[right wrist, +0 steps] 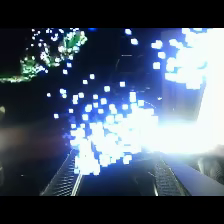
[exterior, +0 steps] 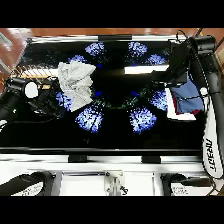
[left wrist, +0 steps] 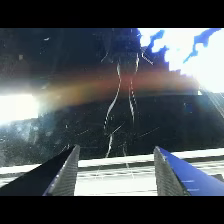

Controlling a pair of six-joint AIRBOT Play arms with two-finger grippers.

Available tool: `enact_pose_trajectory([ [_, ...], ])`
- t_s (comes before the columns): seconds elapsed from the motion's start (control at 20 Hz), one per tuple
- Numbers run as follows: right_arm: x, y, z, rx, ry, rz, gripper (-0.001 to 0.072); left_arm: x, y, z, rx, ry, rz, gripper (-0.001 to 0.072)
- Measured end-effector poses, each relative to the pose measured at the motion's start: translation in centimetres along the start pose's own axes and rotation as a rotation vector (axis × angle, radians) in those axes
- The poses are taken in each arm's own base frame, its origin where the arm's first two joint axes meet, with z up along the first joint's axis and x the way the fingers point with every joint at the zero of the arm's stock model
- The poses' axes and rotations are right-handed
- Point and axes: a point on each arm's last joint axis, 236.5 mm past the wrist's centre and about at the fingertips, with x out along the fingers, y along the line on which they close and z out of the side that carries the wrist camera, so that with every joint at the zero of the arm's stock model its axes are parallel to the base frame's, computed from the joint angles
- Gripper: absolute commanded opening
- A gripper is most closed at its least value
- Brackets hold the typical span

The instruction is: Fold the shirts.

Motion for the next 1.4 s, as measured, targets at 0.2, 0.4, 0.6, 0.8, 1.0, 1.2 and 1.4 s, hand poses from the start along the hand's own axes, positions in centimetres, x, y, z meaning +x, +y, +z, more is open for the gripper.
enact_pose_trajectory([
  [0.2, 0.0, 0.0, 0.2, 0.000, -0.007, 0.002, 0.0598, 0.0, 0.0, 0.0, 0.000, 0.000, 0.000, 0.0538],
  [0.4, 0.0, 0.1, 0.4, 0.000, -0.016, 0.004, 0.0598, 0.0, 0.0, 0.0, 0.000, 0.000, 0.000, 0.0538],
  [0.6, 0.0, 0.1, 0.5, -0.003, -0.020, 0.005, 0.0598, 0.0, 0.0, 0.0, 0.000, 0.000, 0.000, 0.0538],
  [0.8, 0.0, -0.3, 0.0, -0.020, 0.000, -0.011, 0.0598, 0.0, 0.0, 0.0, 0.000, 0.000, 0.000, 0.0538],
  [1.0, 0.0, -0.9, -1.3, -0.063, 0.058, -0.035, 0.0598, 0.1, -0.1, 0.6, -0.002, -0.021, -0.006, 0.0538],
  [1.2, -0.1, -1.1, -1.9, -0.099, 0.083, -0.043, 0.0598, 0.1, -0.9, 3.9, -0.011, -0.155, -0.038, 0.0598],
  [1.4, 0.0, -0.8, -1.0, -0.112, 0.043, -0.031, 0.0598, -1.5, -0.3, 11.2, -0.067, -0.395, -0.060, 0.0598],
])
